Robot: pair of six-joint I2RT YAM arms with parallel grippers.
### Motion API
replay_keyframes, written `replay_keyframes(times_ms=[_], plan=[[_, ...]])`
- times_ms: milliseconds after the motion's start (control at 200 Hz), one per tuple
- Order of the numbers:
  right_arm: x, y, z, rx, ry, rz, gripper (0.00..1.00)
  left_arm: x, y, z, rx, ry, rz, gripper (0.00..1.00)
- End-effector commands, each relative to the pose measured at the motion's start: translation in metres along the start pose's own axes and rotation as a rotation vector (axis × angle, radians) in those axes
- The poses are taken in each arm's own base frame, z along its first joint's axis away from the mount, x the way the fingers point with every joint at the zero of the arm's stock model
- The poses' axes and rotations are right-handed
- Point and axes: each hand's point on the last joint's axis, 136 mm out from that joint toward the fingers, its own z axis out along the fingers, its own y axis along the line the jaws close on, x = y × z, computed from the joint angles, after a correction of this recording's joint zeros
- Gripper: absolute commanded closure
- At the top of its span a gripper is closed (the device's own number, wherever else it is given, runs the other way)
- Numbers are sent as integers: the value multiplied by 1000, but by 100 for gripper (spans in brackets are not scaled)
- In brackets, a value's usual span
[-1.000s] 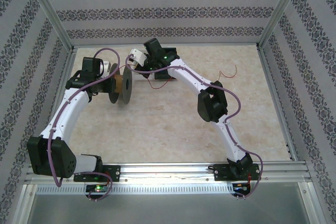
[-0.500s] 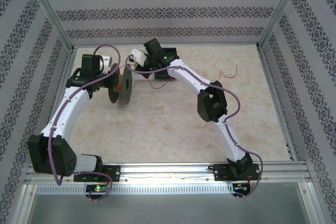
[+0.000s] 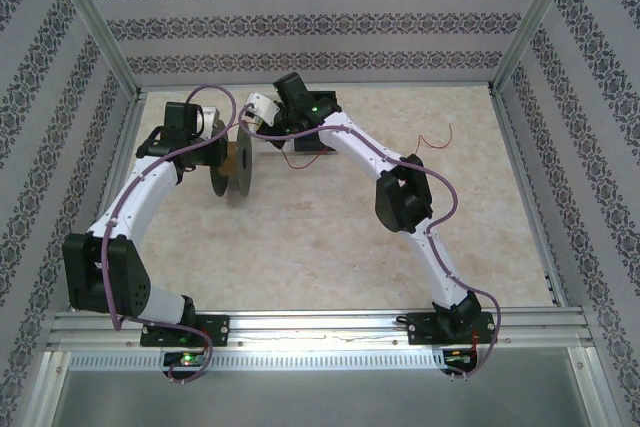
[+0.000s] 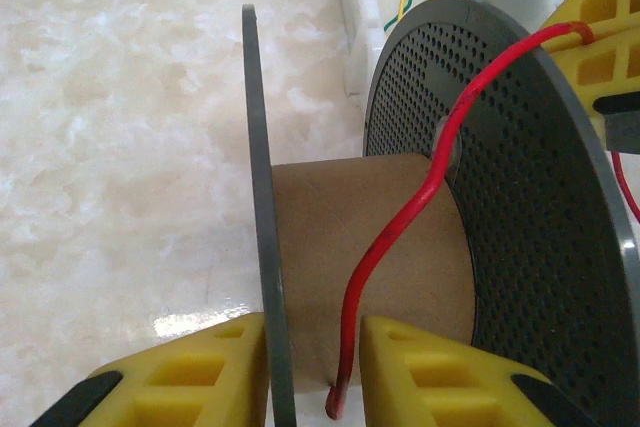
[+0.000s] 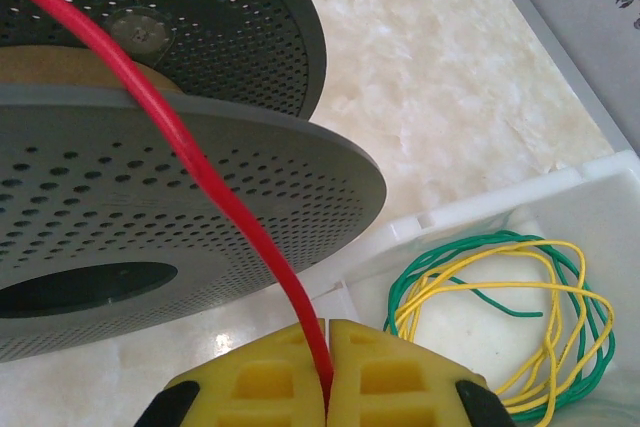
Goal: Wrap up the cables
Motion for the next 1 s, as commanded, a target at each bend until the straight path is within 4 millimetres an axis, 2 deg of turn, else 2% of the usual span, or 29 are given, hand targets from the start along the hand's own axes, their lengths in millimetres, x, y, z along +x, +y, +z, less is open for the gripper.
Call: replay_keyframes(times_ms=[0, 230, 440, 565, 789, 994], plan=[[-1, 0, 3, 4, 7, -16, 100, -12, 3, 2, -3, -38, 12, 75], [-1, 0, 2, 4, 8, -17, 100, -12, 2, 6, 0, -30, 15, 100], [-7, -5, -5, 12, -8, -6, 100, -13, 1, 5, 7, -32, 19, 100], [-17, -13, -23, 16, -42, 18, 100, -20, -2, -5, 16, -39, 30, 100], [-32, -17, -66, 5, -97, 33, 64, -32, -10, -41, 41, -80, 48, 100], [-32, -6, -104, -22, -128, 37, 48, -36, -13, -75, 36, -120, 52, 100]])
